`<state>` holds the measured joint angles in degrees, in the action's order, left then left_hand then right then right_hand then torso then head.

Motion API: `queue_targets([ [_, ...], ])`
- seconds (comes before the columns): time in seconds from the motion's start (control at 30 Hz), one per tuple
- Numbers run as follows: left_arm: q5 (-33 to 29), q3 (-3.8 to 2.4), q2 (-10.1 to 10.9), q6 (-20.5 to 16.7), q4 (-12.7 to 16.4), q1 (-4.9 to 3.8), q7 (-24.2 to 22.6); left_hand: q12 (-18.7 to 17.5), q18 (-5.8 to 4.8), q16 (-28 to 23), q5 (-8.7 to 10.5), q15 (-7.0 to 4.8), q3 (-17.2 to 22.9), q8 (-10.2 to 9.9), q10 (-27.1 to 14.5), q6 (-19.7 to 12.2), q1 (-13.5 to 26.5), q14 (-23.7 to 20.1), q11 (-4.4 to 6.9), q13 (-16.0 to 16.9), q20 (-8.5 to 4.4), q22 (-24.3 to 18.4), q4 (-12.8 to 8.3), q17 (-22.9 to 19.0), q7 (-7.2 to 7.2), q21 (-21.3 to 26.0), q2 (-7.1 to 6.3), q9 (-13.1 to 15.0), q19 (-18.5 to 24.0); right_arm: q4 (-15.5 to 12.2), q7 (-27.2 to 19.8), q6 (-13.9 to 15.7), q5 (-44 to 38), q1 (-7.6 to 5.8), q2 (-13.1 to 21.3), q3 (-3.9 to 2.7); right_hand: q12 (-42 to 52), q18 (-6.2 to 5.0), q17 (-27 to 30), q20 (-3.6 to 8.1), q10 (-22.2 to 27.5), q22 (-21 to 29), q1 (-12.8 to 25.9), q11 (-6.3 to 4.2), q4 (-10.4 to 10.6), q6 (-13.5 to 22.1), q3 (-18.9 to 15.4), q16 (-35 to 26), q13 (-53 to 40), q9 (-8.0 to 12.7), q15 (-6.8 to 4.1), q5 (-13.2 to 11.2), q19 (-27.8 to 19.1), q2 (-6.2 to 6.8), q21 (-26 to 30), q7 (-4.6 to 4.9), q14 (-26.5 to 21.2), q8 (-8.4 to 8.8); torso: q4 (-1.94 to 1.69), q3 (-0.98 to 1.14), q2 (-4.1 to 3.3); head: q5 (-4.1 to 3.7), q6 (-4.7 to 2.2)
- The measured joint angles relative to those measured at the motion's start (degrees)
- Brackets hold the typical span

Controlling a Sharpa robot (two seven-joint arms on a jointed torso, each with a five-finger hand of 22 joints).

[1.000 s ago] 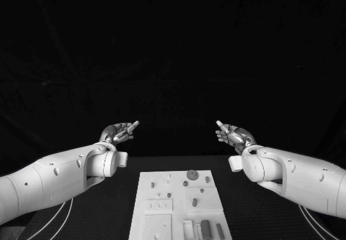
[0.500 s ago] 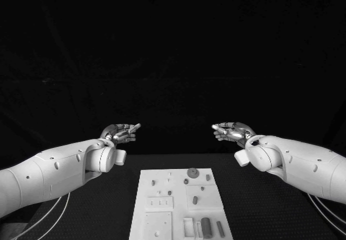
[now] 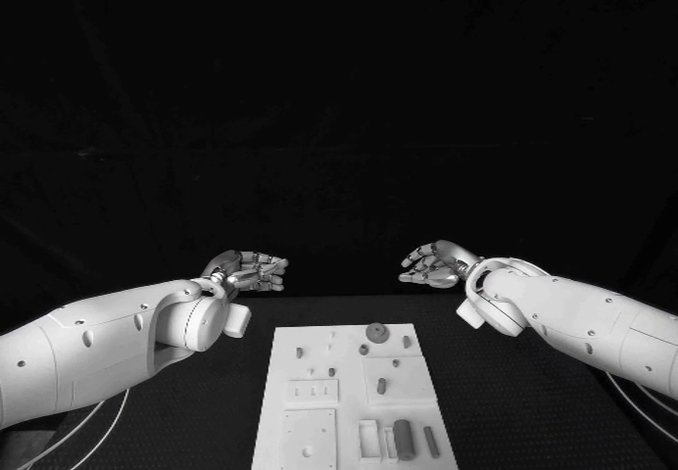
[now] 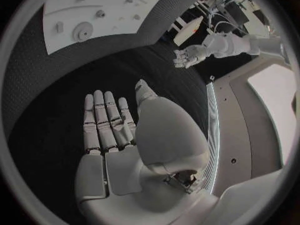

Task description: Assemble the parts on the task board

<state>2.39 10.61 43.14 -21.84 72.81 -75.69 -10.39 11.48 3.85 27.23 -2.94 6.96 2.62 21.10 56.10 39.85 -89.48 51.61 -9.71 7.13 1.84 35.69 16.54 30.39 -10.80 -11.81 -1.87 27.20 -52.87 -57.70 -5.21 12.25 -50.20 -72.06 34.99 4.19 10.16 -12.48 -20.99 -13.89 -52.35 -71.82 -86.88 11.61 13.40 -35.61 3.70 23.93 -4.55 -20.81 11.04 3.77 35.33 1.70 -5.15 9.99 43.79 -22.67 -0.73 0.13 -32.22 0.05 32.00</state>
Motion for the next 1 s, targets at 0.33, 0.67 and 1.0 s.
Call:
queue_targets([
  [0.33,0.76,0.02,2.97,1.24,6.55,-0.03,0.31,0.00,-0.05,-0.62,0.00,0.00,0.00,-0.22,0.20,0.38,-0.45,0.00,-0.20,-0.01,0.01,-0.24,0.00,0.18,-0.04,0.25,-0.01,-0.43,0.01,1.51,0.50,-1.14,-17.01,1.24,-1.63,-0.02,3.56,-1.86,-7.19,3.58,-14.71,0.26,-6.21,-5.49,0.68,-7.05,-2.83,5.99,-3.23,-1.97,-6.79,0.00,16.93,0.10,-4.21,1.03,15.56,-0.84,-1.80,0.23,-1.79,-1.53,1.01],
  [0.67,1.00,0.01,4.25,1.45,9.65,-0.02,0.49,-0.23,-0.32,-0.87,0.00,0.00,0.00,-0.52,0.32,0.38,-0.45,0.00,-0.09,-0.01,0.01,-0.32,0.00,0.36,-0.04,0.25,-0.01,-0.65,0.01,-1.74,2.10,-3.66,-30.17,1.34,-2.60,-0.01,4.94,-2.16,-12.86,6.38,-21.01,-1.47,-9.47,-7.96,2.53,-9.99,-4.59,9.72,-7.40,-3.40,-10.11,0.00,24.15,0.08,-6.77,-0.16,20.96,-0.44,-3.81,-0.15,-4.14,-3.30,2.13],
  [1.0,1.08,0.01,4.23,1.63,10.50,-0.03,0.71,-0.45,-0.46,-1.10,0.00,0.00,-0.16,-0.52,0.41,0.74,-0.45,-0.01,0.00,-0.02,-0.03,-0.38,0.15,0.45,-0.09,0.45,-0.01,-0.79,-0.03,-3.27,3.20,-5.13,-37.51,2.52,-3.99,-0.01,4.42,-2.06,-16.33,8.25,-24.80,-3.09,-9.07,-9.08,2.96,-12.58,0.76,11.67,-10.37,-4.12,-12.25,0.00,28.61,2.05,-8.58,-1.20,25.08,0.86,-5.32,-0.63,-6.05,-4.56,2.11],
])
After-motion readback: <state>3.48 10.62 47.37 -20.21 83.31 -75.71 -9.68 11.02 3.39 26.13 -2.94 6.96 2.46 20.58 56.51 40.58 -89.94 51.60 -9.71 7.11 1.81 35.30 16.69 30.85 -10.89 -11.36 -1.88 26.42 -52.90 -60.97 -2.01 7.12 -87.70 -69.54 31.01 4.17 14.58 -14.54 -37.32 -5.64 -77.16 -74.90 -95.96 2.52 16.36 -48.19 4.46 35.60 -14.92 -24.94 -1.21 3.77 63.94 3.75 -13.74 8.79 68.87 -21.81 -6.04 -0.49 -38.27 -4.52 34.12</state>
